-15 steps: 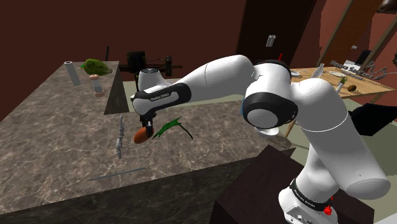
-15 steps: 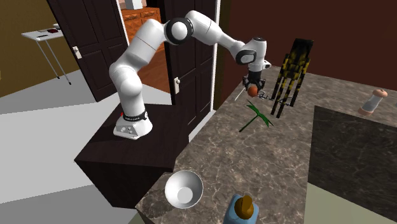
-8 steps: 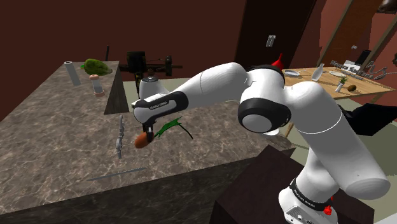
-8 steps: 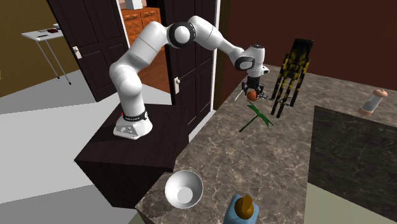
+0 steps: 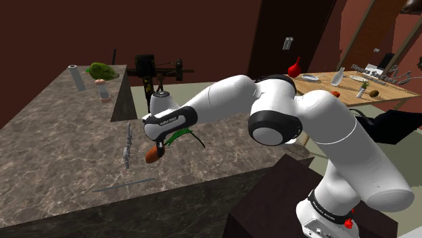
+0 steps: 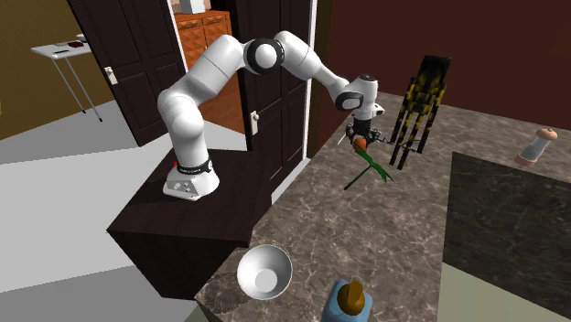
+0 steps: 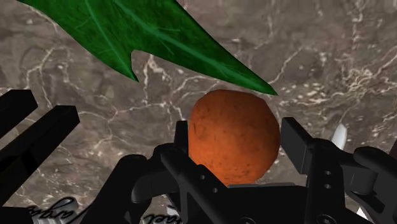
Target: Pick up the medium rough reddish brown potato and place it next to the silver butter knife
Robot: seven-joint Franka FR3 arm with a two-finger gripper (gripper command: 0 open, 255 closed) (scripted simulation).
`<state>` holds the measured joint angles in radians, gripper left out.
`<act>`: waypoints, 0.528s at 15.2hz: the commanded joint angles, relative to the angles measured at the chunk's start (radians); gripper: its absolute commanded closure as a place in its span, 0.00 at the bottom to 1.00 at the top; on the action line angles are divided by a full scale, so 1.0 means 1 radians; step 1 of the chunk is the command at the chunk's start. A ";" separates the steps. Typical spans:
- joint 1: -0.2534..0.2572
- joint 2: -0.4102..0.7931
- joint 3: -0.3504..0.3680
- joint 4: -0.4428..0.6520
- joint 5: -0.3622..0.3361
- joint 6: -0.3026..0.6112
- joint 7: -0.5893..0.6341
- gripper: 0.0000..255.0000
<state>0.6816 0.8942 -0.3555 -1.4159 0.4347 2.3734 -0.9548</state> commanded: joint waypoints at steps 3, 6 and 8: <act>-0.008 0.038 0.010 0.020 0.008 0.020 -0.003 1.00; -0.008 0.038 0.010 0.020 0.009 0.020 -0.003 1.00; -0.007 0.038 0.010 0.020 0.009 0.020 -0.003 1.00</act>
<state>0.6721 0.9269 -0.3496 -1.3967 0.4425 2.3924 -0.9581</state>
